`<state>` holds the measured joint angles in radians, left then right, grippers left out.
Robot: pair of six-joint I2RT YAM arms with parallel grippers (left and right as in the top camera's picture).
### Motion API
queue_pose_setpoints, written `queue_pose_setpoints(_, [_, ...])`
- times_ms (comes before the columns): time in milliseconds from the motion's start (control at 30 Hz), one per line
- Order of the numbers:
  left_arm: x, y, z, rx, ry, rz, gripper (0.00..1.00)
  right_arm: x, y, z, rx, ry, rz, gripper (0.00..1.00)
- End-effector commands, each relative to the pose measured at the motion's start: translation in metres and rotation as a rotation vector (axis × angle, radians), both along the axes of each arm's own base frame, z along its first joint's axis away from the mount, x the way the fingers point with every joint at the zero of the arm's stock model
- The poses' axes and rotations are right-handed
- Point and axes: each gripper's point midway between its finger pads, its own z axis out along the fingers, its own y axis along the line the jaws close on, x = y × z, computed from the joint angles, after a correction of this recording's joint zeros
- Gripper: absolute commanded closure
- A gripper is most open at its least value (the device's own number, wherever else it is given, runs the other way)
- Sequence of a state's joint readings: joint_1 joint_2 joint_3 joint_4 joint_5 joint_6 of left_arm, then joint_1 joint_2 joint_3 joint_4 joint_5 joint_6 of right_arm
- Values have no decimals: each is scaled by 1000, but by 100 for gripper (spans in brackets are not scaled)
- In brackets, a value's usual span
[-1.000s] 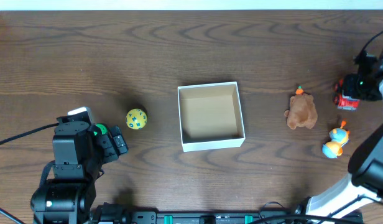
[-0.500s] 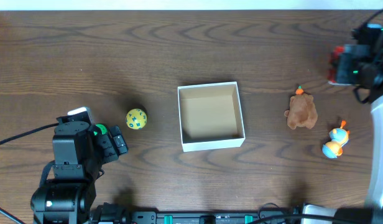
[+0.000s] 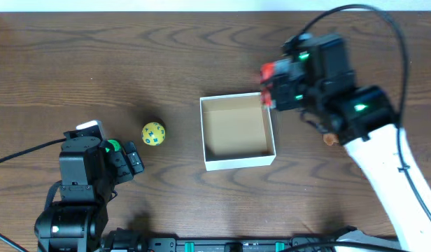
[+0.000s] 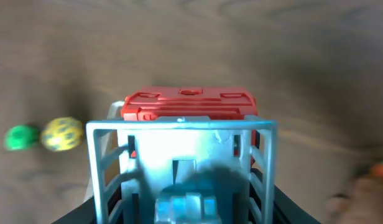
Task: Pack container
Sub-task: 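Carry the truck left into the white box and release it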
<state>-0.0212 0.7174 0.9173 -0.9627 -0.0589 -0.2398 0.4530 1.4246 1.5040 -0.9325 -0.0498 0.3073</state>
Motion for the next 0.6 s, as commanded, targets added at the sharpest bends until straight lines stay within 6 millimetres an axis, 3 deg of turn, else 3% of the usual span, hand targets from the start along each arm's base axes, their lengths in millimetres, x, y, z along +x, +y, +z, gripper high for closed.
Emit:
queue_pose_setpoints(0, [1, 1, 8, -6, -21, 12, 2, -6, 25, -31, 12, 106, -50, 99])
queue_pose_setpoints(200, [1, 1, 8, -6, -20, 12, 2, -12, 52, -94, -57, 275, -86, 99])
queue_pose_setpoints(333, [1, 1, 8, -6, -20, 12, 2, -12, 46, -131, -107, 377, -190, 99])
queue_pose_setpoints(567, [1, 1, 8, -6, -17, 12, 2, 8, 28, -175, -246, 382, -270, 99])
